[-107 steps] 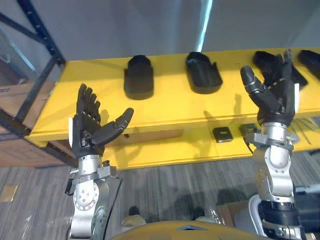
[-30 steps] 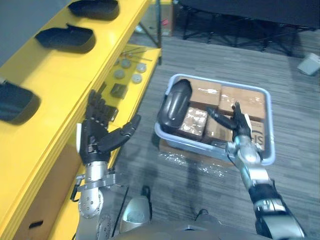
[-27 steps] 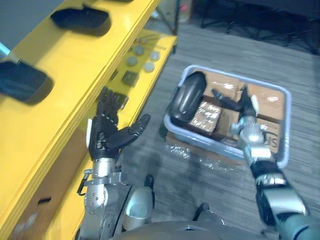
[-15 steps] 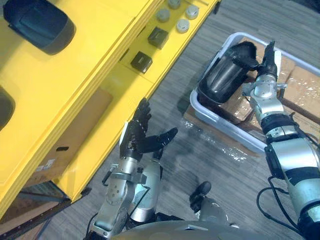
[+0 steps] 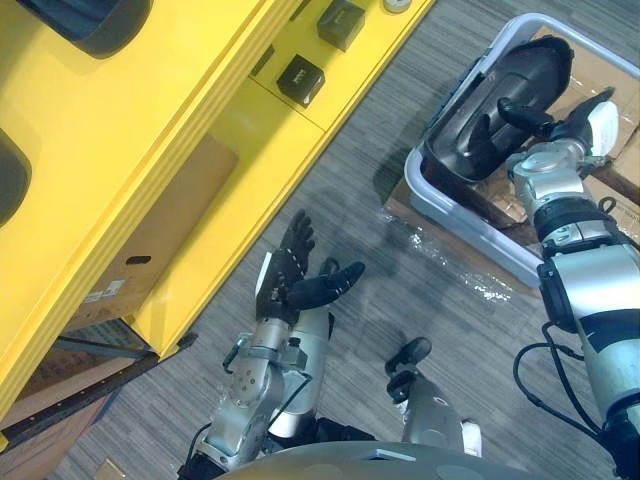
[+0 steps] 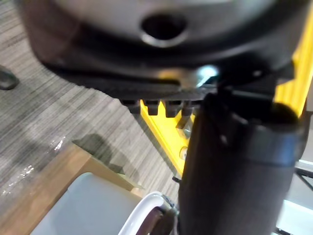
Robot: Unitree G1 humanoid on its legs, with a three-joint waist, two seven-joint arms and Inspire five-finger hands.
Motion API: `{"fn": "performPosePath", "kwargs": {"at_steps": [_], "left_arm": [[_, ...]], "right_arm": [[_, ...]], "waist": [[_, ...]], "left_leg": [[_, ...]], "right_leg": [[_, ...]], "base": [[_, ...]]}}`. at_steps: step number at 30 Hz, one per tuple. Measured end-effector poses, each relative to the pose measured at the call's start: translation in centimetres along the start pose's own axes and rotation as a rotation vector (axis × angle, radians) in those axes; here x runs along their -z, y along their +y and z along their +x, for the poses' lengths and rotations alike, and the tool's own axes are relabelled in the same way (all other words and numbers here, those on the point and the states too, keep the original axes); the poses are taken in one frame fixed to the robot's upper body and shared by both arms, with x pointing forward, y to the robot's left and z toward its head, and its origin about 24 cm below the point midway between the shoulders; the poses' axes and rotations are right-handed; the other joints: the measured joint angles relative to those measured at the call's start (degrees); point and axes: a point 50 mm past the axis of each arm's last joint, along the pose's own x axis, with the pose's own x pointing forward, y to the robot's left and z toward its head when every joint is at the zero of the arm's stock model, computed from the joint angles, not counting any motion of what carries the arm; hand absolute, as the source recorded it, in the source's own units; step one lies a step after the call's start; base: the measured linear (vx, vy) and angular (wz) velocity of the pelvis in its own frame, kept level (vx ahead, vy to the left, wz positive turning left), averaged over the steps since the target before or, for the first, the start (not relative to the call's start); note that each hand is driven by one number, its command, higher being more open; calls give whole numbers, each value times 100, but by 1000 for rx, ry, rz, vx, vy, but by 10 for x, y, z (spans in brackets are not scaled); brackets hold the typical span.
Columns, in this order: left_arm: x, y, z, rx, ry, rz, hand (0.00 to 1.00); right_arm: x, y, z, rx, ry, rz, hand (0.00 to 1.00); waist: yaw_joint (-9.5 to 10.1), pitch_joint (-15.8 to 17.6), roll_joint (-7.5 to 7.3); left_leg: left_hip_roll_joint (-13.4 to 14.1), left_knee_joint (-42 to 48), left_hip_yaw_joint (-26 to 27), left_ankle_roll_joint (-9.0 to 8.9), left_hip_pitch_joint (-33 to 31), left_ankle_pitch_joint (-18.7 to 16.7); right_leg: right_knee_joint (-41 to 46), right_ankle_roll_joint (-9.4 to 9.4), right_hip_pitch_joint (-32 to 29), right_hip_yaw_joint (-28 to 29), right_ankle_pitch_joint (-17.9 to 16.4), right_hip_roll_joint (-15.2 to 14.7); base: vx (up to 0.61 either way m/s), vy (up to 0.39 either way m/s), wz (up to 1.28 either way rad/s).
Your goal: Walk over and take three plastic housings, then place them on the shelf
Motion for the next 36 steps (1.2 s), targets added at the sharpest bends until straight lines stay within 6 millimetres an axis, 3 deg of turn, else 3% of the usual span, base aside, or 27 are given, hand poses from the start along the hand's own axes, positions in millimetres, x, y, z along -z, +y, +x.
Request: {"fn": "performPosePath", "kwargs": {"at_steps": [4,6,11,18,28,31,36], "left_arm": [[0,-4,-1,0,-5,-11,100],[1,-4,-1,-6,-4,-11,100],[-1,-1,1,-19,-10,-3,100],[-8,11,6,-68,-29,25,100],[-24,32,6,-105,-71,83,100],[-25,39,3,-110,-67,99,100],[-39,47,2,-56,-112,160,100]], "right_arm": [[5,1,1,-20,11,-64,0],[12,1,2,-48,2,-192,0],[17,-28,19,-59,-2,-416,0],[34,-28,21,-173,67,-580,0],[63,-23,17,-194,63,-584,0],[62,-21,16,-142,-1,-571,0],[43,-14,8,-36,-217,-489,0]], "waist": [[-19,0,0],[-18,6,7],[-4,6,7],[0,15,-8],[-16,126,-196],[-34,133,-234],[-122,148,-388]], "left_leg": [[14,-166,43,-18,41,103],[25,-313,49,-34,121,176],[94,-653,-29,-95,230,370],[151,-877,-78,-127,361,507],[216,-1277,-86,-159,700,761],[254,-1479,-22,-152,833,872],[350,-1618,170,-165,1102,928]], "right_leg": [[24,-8,-78,48,-5,-11],[45,-28,-79,57,-17,-10],[114,-118,-89,-64,-78,54],[224,-181,-83,-90,-123,92],[421,-243,12,-90,-230,101],[430,-234,17,-53,-219,112],[420,-238,92,140,-206,180]], "base": [[-38,1,-5],[-48,-11,-3],[-64,-29,8],[-28,-27,3],[-72,-32,1],[-76,-42,-10],[-46,-68,-18]]}}
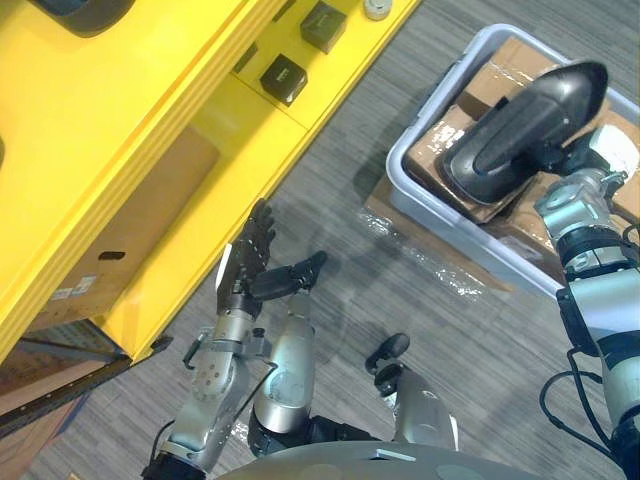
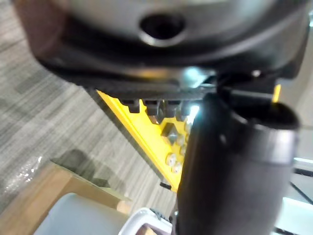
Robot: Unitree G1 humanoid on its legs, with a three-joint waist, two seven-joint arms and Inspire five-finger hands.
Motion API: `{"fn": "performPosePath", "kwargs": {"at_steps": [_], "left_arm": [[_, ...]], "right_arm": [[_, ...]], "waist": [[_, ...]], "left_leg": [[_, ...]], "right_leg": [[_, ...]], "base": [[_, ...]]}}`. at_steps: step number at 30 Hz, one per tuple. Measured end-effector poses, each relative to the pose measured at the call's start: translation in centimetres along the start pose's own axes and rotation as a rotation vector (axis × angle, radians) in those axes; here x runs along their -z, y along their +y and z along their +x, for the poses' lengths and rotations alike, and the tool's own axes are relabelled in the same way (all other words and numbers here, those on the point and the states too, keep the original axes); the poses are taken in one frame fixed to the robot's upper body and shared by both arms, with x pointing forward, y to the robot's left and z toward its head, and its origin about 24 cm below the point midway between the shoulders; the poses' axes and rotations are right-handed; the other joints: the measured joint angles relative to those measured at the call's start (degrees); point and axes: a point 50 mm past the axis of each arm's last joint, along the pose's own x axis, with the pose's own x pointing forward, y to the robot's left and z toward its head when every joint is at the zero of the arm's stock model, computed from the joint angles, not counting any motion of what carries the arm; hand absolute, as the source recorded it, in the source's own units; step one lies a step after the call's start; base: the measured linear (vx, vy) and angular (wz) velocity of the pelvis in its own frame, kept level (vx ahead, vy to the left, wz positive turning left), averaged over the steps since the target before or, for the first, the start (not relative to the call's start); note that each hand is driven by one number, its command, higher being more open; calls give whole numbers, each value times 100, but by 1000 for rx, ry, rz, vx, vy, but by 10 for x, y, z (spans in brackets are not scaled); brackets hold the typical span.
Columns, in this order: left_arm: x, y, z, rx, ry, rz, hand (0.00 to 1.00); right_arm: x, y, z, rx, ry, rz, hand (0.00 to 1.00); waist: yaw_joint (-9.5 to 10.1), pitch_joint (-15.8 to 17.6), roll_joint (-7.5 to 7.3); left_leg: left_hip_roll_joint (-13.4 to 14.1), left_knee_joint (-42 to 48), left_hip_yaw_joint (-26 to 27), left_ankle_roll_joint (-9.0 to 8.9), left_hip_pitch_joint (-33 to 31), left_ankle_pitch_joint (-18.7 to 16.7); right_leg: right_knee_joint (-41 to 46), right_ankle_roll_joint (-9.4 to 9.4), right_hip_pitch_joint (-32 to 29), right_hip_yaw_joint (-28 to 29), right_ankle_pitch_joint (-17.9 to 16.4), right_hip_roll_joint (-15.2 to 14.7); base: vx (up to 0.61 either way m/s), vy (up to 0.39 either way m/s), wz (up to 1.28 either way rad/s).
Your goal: Walk over and take three plastic housings, then place them on the shelf
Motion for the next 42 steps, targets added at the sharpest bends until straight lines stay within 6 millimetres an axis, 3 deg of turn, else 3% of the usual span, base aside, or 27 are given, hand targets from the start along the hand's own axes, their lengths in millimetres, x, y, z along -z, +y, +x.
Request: {"fn": "performPosePath", "kwargs": {"at_steps": [3,5,7,11,15,21,29,37,42], "left_arm": [[-16,-4,12,77,-82,-10,100],[-25,-11,27,193,-97,-112,100],[-28,-17,37,275,-68,-158,100],[-15,-30,74,450,111,-128,100],[-11,-21,106,412,208,-106,100],[-43,-25,139,411,156,-182,100],[-54,-31,151,419,135,-171,100],[-45,-31,156,367,192,-153,100],[-38,-38,157,312,207,-47,100]], "right_arm": [[-22,-5,-5,88,-132,73,0],[-38,-9,-10,130,-224,129,0],[-47,-5,-16,127,-267,135,0],[-66,2,-27,118,-385,103,0],[-79,5,-38,102,-520,73,0],[-90,23,-56,38,-618,49,0],[-100,41,-77,-71,-748,32,0],[-107,61,-101,-156,-816,57,0],[-120,72,-118,-198,-849,101,0]], "waist": [[-185,-27,-65],[-356,-56,-112],[-438,-126,-198],[-794,-262,-379],[-990,-272,-390],[-1181,-273,-389],[-1323,-295,-362],[-1335,-320,-315],[-1303,-325,-305]], "left_leg": [[47,-7,176,-16,191,-17],[105,-13,311,-28,284,-47],[155,-18,420,-38,303,-62],[192,-17,652,-38,335,-62],[229,-17,904,-38,429,-61],[330,-16,1095,-43,515,-60],[333,-17,1123,-59,626,-69],[273,-17,1131,-59,644,-72],[225,-17,1105,-59,634,-73]], "right_leg": [[-19,-12,101,130,11,27],[-82,-25,128,254,55,84],[-216,-44,126,321,135,151],[-482,-32,119,547,353,221],[-638,-42,145,737,480,268],[-734,-98,141,892,589,379],[-883,-101,305,905,673,417],[-1159,-86,435,903,842,427],[-1425,-65,563,889,983,434]], "base": [[-44,-53,-24],[-76,-53,-30],[-54,-49,-33],[-13,-22,-26],[-22,-13,-28],[-30,-27,-16],[-12,-8,-3],[0,0,0],[-2,-2,3]]}}
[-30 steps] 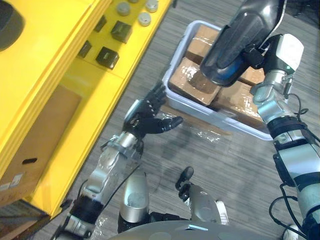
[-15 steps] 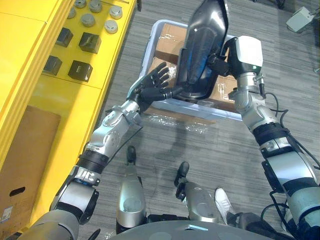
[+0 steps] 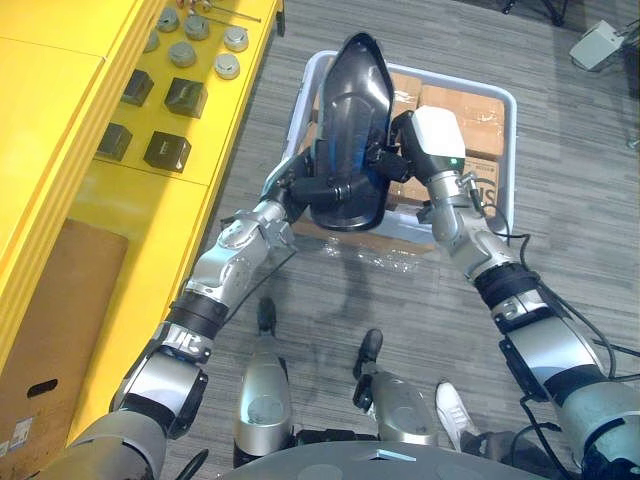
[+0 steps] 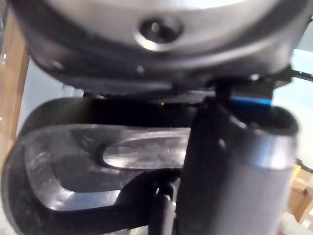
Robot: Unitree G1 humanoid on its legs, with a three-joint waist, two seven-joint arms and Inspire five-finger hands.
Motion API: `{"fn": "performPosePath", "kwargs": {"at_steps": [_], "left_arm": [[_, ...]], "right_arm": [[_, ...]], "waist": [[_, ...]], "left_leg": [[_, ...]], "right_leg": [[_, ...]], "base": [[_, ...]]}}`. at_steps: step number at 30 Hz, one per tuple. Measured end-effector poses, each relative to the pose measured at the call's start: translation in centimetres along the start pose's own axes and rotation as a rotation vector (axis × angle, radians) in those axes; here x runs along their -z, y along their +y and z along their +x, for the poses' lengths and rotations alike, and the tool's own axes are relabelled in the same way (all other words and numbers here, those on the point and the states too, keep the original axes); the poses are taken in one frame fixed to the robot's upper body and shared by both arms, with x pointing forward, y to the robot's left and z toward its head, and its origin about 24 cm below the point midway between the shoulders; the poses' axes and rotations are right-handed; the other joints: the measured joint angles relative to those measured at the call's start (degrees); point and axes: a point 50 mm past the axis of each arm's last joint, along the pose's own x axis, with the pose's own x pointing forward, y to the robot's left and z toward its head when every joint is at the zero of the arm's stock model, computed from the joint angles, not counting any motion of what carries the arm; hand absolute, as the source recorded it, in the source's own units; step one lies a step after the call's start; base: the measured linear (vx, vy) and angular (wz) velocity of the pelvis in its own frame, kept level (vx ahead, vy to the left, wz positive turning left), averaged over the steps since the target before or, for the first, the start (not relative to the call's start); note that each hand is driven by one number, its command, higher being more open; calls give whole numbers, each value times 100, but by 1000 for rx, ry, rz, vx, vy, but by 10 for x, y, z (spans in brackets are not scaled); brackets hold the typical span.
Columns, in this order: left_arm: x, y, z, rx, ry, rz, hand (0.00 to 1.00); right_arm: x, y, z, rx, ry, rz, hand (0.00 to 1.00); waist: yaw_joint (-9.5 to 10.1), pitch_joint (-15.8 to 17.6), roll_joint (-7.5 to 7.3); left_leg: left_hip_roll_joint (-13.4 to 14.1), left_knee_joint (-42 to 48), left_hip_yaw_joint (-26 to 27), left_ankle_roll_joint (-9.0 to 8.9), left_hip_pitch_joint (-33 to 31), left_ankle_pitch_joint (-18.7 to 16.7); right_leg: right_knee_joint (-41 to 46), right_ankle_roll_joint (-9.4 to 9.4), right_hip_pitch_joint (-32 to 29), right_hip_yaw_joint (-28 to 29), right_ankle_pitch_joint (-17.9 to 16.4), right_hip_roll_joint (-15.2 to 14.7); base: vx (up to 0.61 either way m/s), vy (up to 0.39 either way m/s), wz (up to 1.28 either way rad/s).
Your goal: Walk over and take three plastic housings, then place them on the shelf
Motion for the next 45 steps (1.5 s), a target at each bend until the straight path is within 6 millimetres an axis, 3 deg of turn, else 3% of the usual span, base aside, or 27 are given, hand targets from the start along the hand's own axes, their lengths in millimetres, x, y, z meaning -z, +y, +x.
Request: {"fn": "performPosePath", "kwargs": {"at_steps": [2,3,15,21,22,28,31,34,38,39,41,42,45], "left_arm": [[3,1,1,-21,12,0,100],[5,4,2,-56,23,0,0],[12,4,1,-141,9,84,0],[25,0,-6,-136,-7,139,0],[25,-1,-6,-136,-11,156,0],[13,-8,-15,-177,-131,256,0],[14,-2,-26,-269,-173,312,0],[6,-3,-53,-329,-273,379,0],[-7,14,-96,-449,-393,471,0],[-6,28,-117,-532,-399,542,0],[-5,35,-132,-579,-393,558,0],[-5,39,-152,-625,-390,570,0],[-9,35,-176,-668,-418,604,0]], "right_arm": [[-5,2,0,0,-10,14,0],[-14,4,0,12,-26,44,0],[-22,17,-25,54,15,218,0],[-18,25,-42,36,51,270,0],[-17,25,-43,35,56,275,100],[-22,19,-54,111,78,424,100],[-30,25,-72,88,60,540,100],[-48,16,-96,91,31,813,100],[-70,-13,-120,147,-105,970,100],[-71,-32,-130,207,-149,1066,100],[-68,-43,-137,248,-165,1118,100],[-62,-54,-144,278,-164,1191,100],[-51,-57,-157,293,-107,1308,100]], "waist": [[-1,0,0],[8,0,0],[120,-1,1],[48,-263,23],[38,-281,25],[-37,-371,35],[-56,-629,38],[-59,-868,97],[-67,-1241,140],[-69,-1491,162],[-70,-1642,161],[-63,-1789,146],[-48,-1938,127]], "left_leg": [[-2,0,-11,0,-7,0],[-6,1,-23,0,-12,0],[-44,0,-87,-29,173,-67],[-35,0,11,-32,194,-138],[-35,0,19,-32,194,-138],[-11,1,167,-39,288,-172],[15,1,237,-65,339,-218],[14,1,275,-88,358,-250],[13,-1,284,-100,371,-294],[9,-3,271,-131,372,-328],[10,-5,259,-143,377,-392],[9,-7,260,-145,382,-398],[0,-5,258,-145,382,-399]], "right_leg": [[-7,1,4,-8,4,3],[-15,1,8,-15,5,13],[-310,16,337,-38,92,65],[-318,15,286,59,88,64],[-318,15,282,70,88,63],[-324,18,275,187,92,63],[-324,16,270,233,87,78],[-324,12,260,232,79,73],[-326,11,258,219,42,65],[-351,3,255,170,-4,62],[-356,16,268,143,-72,62],[-356,-17,275,132,-101,59],[-356,-22,279,107,-105,47]], "base": [[-6,-11,4],[-4,-18,3],[-1,-13,2],[15,-16,-10],[20,-18,-6],[2,-17,-14],[16,-23,-12],[27,-25,-8],[2,-8,1],[-26,-11,9],[-24,-10,9],[1,-10,3],[0,0,0]]}}
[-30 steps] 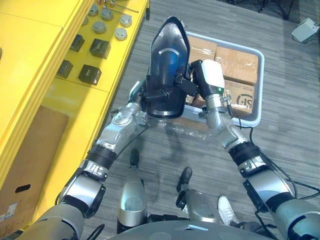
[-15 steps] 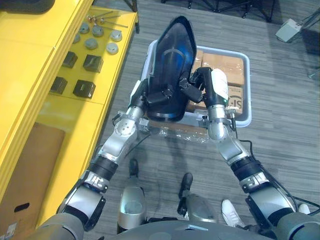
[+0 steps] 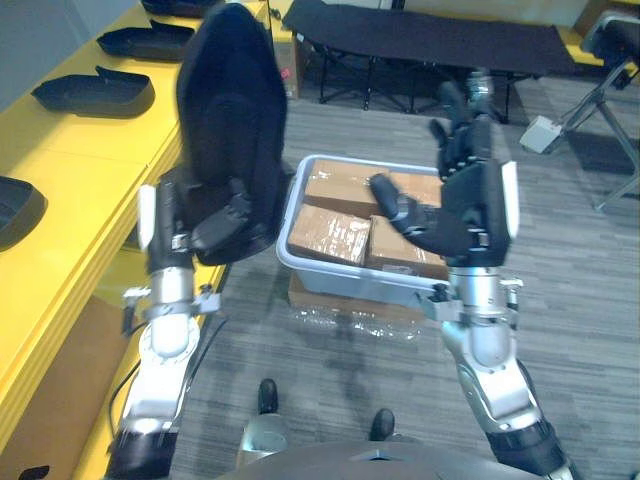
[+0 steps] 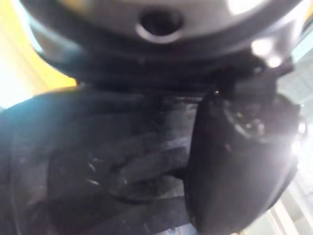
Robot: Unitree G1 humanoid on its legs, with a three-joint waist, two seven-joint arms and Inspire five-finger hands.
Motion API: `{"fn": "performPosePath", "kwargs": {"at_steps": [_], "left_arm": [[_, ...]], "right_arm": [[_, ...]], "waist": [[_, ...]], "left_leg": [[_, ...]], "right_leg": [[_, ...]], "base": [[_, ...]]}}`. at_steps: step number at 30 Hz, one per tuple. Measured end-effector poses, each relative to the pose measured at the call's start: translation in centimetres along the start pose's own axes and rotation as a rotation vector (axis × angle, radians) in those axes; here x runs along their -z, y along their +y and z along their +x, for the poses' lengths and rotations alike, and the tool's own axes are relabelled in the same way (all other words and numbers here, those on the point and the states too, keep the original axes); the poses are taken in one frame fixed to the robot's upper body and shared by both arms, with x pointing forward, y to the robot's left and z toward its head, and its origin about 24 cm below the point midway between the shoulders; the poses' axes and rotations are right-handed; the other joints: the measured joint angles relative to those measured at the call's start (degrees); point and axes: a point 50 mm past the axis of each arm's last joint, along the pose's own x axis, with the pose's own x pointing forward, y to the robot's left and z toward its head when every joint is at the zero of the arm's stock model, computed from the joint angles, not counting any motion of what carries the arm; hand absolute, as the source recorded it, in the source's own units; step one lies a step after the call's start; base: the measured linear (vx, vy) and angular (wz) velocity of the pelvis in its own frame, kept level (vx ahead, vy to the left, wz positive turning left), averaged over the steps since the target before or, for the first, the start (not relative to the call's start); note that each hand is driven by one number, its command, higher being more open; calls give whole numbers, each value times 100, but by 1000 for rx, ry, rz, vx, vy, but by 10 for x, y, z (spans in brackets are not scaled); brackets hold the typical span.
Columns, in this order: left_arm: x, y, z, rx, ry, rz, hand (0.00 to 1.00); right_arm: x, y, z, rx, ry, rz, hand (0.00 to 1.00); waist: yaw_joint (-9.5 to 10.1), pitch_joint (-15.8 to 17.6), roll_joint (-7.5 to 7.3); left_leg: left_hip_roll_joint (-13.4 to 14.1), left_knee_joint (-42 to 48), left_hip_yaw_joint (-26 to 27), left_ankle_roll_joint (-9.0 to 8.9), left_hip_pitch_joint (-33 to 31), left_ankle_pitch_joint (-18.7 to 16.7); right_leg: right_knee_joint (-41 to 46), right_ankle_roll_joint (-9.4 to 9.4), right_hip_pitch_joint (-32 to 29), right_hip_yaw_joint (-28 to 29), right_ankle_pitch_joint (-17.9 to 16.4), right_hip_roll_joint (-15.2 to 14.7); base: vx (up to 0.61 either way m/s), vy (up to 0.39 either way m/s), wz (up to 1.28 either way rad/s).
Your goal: Walk over and take three plastic housings, then place them on the shelf
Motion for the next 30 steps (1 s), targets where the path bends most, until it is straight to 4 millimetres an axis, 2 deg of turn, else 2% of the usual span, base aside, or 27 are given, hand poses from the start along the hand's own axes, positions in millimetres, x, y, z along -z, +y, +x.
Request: {"fn": "performPosePath", "kwargs": {"at_steps": [2,6,9,11,15,17,19,22,25,27,29,30], "left_arm": [[-9,2,-11,-23,-27,-28,0],[-16,3,-29,-98,-30,-136,0],[-13,5,-39,-167,20,-305,0],[-7,8,-47,-233,75,-405,0],[-2,14,-54,-311,122,-486,0],[-1,20,-53,-334,113,-460,0],[-1,27,-53,-367,105,-420,0],[1,39,-52,-429,92,-346,0],[4,52,-57,-508,106,-304,0],[6,60,-65,-565,130,-277,0],[9,71,-79,-634,170,-237,0],[10,73,-82,-649,179,-226,0]], "right_arm": [[10,-9,-19,73,122,70,100],[31,-15,-53,196,357,69,100],[56,-30,-79,335,559,15,100],[79,-49,-110,445,743,-37,100],[97,-67,-143,539,920,-58,100],[99,-68,-144,535,931,-66,100],[103,-65,-134,517,909,-61,100],[107,-60,-111,480,848,-45,100],[109,-55,-100,450,816,-30,100],[113,-48,-99,394,828,-50,100],[124,-34,-101,322,872,-23,100],[127,-30,-101,299,883,-15,100]], "waist": [[-11,-119,16],[-151,-238,68],[-190,-292,98],[-248,-372,106],[-246,-420,156],[-247,-431,172],[-245,-432,174],[-98,-435,178],[118,-444,169],[299,-458,148],[564,-469,83],[618,-474,64]], "left_leg": [[-20,0,14,1,5,0],[-40,-1,75,7,35,-16],[-8,-14,217,-6,101,-51],[9,-14,228,-15,102,-69],[13,3,236,-18,104,-85],[13,5,238,-1,114,-72],[14,5,237,-1,150,-73],[9,5,146,-4,169,-79],[-33,4,-246,-6,60,-79],[-88,5,-540,-12,-27,-67],[-188,3,-938,-15,-58,-49],[-217,3,-1046,-16,-69,-41]], "right_leg": [[0,0,-2,-19,1,-27],[0,0,-10,-32,2,-68],[1,3,-31,-46,7,-84],[1,4,-32,-90,7,-79],[1,5,-34,-102,9,-77],[1,11,-30,-104,16,-77],[2,24,-3,-104,32,-78],[2,32,66,-188,15,-79],[6,60,220,-575,-58,-77],[31,95,336,-862,-108,-85],[33,141,572,-1254,-197,-102],[33,157,637,-1357,-220,-104]], "base": [[0,1,-2],[8,2,-10],[7,-6,-24],[29,-20,-2],[49,-17,-1],[47,-16,-3],[37,-14,-2],[22,-16,15],[16,-18,58],[31,-22,82],[34,-26,87],[25,-38,95]]}}
